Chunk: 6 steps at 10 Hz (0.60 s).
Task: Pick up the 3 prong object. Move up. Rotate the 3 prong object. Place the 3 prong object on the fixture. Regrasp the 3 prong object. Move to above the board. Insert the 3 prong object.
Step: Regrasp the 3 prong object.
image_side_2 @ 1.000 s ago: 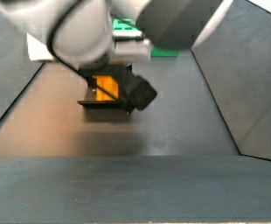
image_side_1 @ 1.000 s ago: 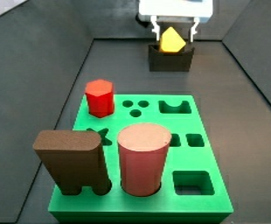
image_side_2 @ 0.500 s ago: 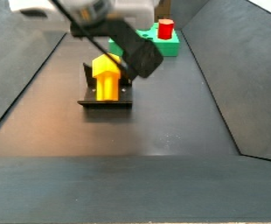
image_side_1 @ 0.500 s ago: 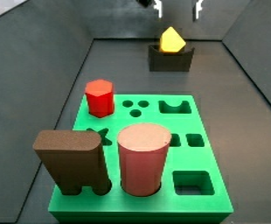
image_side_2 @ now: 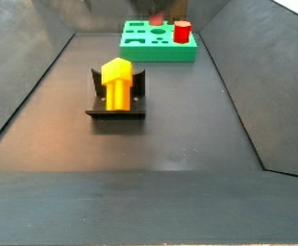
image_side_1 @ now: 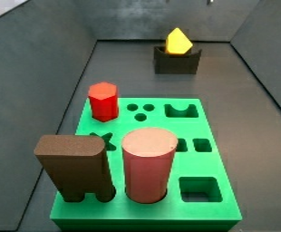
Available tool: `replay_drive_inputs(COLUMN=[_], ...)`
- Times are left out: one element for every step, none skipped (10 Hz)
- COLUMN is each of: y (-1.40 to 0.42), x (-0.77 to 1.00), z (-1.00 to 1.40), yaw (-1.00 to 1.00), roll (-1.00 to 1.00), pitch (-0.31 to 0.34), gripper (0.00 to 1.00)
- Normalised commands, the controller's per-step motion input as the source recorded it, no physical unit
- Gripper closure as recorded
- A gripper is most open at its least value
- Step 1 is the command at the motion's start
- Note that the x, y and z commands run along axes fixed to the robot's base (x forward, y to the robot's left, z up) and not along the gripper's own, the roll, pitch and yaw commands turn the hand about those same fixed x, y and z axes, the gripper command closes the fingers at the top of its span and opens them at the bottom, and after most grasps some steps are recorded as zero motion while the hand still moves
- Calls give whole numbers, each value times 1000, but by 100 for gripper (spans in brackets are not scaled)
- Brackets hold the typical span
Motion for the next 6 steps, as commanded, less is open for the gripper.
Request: replay_drive_inputs(y=[-81,-43,-34,-34,-29,-26], x=[-39,-8,-15,-21,-30,-34], z=[42,19,33,28,9,7], yaw=[11,10,11,11,12,13], roll=[1000,1000,1000,1000,1000,1000], pitch=[27,29,29,26,19,15], gripper=[0,0,0,0,0,0])
